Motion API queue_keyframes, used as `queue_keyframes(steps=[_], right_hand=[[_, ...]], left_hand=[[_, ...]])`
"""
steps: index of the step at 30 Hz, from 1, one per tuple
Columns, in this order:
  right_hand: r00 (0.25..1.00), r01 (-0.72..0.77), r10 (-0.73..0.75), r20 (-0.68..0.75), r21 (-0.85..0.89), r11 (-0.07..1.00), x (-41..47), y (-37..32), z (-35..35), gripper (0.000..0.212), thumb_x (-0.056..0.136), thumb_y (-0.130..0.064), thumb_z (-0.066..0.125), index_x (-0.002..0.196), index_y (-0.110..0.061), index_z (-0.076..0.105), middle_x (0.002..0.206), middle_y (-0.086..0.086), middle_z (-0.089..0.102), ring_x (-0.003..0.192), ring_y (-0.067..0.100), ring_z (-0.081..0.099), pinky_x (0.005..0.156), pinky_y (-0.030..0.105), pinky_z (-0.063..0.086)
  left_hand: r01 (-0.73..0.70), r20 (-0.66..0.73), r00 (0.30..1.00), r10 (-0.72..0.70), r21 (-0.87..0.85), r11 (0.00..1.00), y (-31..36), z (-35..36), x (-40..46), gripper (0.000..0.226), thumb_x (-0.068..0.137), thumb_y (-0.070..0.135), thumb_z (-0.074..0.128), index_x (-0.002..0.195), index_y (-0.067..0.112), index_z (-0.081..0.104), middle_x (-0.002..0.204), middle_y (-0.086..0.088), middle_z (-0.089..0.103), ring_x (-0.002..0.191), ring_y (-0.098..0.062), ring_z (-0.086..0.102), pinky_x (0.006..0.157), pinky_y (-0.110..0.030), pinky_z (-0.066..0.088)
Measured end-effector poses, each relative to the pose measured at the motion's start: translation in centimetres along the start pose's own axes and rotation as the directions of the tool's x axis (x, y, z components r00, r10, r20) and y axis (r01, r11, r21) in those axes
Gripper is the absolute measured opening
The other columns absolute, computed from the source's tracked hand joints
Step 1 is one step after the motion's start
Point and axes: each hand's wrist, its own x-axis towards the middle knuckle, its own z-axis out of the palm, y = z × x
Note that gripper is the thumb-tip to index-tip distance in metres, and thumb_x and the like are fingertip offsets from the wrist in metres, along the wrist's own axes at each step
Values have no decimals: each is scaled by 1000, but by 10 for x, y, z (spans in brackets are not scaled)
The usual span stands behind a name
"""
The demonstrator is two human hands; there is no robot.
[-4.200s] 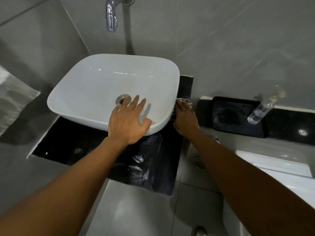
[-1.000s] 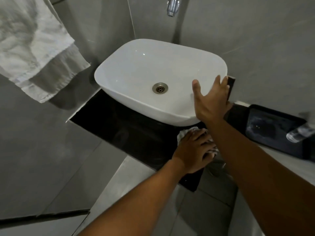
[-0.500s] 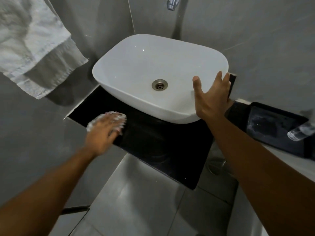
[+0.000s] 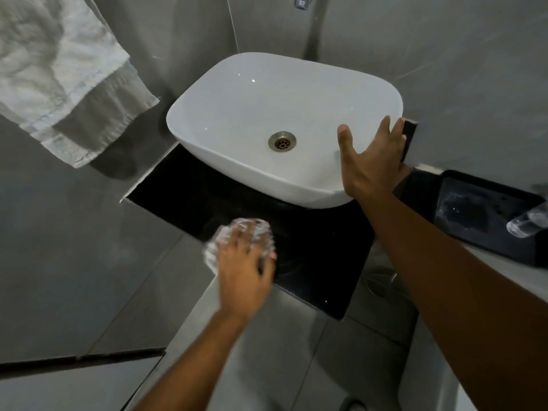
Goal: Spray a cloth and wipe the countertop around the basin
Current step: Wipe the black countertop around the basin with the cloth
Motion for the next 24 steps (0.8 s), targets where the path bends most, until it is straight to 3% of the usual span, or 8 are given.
queue_keyframes(steps=[6,10,13,15,17,19,21,24], right_hand=[[1000,29,-29,-11,42,999,-5,-4,-7,90,89,-69,41,155,-13,17,164,8,10,150,32,8,116,57,18],[955,251,-264,131,108,962,-18,19,-30,95,89,-70,37,155,-13,0,164,10,-8,150,30,-2,116,60,10],[746,521,-535,396,152,840,-81,84,-47,94,88,-71,36,155,-21,-8,163,3,-19,151,19,-10,113,58,8],[495,712,-654,572,164,683,-127,132,-54,90,89,-75,31,156,-24,-1,164,-2,-16,151,16,-7,113,57,18],[357,809,-666,655,140,571,-155,167,-50,85,92,-72,32,156,-25,1,165,-3,-12,151,16,-3,114,54,25],[380,796,-645,663,122,593,-163,178,-46,76,96,-58,39,156,-23,6,165,0,-3,151,19,4,114,50,30],[420,806,-686,594,103,583,-160,174,-43,62,95,-43,45,151,-18,33,160,5,26,146,24,27,106,42,41],[439,832,-771,461,115,543,-153,177,-36,41,95,-26,52,134,-14,58,145,5,52,135,19,45,101,33,47]], left_hand=[[-224,137,964,227,-38,974,112,43,-59,44,94,45,48,135,33,52,150,5,47,148,-22,26,122,-49,15],[-284,190,930,313,-169,944,100,28,-55,66,92,45,53,150,21,32,161,-6,30,151,-25,17,121,-51,19],[-247,255,900,353,-368,897,65,4,-48,78,93,40,56,154,21,11,165,-4,10,153,-16,7,123,-39,21],[-307,281,888,363,-226,925,48,-3,-54,73,95,50,50,152,31,8,165,7,3,152,-11,2,121,-37,24],[-367,337,860,384,-113,923,43,-1,-61,74,94,58,48,152,33,11,164,8,1,152,-11,2,122,-38,20],[-384,376,844,383,-75,920,50,1,-62,74,92,51,55,152,24,22,164,2,10,151,-17,10,121,-43,24],[-391,329,863,382,-42,919,59,4,-61,64,91,40,58,146,14,40,158,-6,29,145,-25,31,117,-44,33],[-369,221,905,364,-21,929,80,10,-59,55,97,43,37,136,8,53,147,-9,46,138,-28,42,119,-33,18]])
